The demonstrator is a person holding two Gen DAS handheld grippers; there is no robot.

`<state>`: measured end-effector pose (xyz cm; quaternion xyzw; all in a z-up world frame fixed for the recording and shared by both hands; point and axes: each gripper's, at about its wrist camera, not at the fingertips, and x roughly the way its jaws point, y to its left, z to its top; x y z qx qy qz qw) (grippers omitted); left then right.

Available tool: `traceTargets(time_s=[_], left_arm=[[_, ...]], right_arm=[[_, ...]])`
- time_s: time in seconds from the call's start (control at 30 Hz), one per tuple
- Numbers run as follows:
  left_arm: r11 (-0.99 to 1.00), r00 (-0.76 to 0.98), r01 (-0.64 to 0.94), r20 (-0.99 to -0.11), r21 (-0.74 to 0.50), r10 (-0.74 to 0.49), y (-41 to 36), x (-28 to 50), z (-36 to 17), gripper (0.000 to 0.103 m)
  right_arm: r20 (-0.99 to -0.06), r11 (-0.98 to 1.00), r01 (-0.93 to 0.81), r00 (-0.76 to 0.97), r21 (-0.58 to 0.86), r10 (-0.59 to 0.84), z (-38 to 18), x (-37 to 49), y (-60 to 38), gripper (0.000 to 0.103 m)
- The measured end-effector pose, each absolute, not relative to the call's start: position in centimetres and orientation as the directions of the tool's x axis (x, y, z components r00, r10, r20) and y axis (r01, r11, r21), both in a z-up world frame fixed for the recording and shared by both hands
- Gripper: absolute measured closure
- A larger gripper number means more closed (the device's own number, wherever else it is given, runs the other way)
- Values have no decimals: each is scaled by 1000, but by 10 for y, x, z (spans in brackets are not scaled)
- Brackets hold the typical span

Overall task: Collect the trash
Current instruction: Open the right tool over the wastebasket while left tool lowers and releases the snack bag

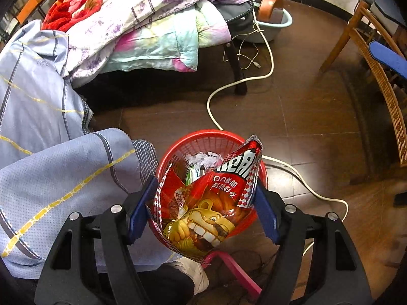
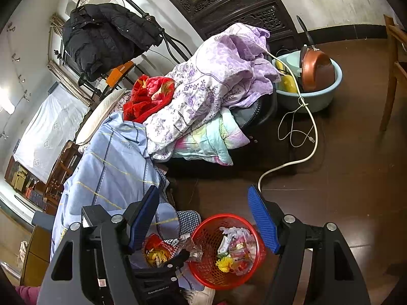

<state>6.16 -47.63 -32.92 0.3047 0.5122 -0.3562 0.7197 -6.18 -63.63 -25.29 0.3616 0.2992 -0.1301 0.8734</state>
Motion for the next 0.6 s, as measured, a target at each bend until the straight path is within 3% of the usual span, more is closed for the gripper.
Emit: traceTargets(time_s=[0.6], left_arm=[[557,266,824,-941,108,-211,-475,57,-321,20]], right_arm=[[-627,702,445,779,557,4,-261,-62,-630,32]])
